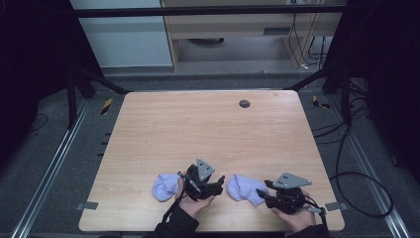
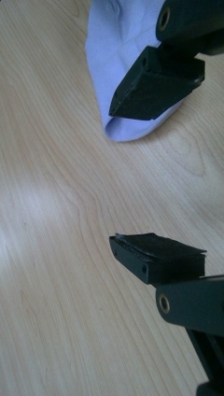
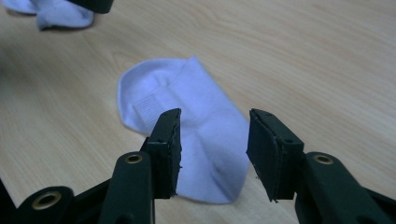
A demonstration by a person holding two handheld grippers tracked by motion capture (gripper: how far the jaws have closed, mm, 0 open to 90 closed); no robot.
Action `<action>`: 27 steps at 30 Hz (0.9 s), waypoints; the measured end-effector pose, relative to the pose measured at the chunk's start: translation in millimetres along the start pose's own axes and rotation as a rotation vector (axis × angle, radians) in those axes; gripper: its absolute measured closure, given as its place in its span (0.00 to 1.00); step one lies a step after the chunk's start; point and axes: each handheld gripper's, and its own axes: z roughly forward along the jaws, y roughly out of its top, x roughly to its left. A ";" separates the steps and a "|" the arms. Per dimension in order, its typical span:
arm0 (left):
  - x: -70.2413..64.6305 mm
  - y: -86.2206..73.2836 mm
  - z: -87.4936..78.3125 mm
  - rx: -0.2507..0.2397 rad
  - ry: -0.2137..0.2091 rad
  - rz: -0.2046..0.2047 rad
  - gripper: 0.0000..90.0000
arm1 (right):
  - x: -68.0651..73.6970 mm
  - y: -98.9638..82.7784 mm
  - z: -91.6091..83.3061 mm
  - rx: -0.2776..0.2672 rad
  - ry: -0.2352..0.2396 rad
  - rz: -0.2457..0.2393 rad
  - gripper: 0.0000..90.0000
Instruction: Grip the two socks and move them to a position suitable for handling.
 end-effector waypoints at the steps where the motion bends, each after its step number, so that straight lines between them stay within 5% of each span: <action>1: 0.0 0.0 0.0 0.000 0.000 0.000 0.35 | 1.2 -0.8 1.0 0.006 -0.002 -0.006 0.62; 27: -27.2 -13.3 34.6 0.106 -0.034 0.033 0.54 | 14.7 -13.8 17.1 0.099 0.077 -0.042 0.67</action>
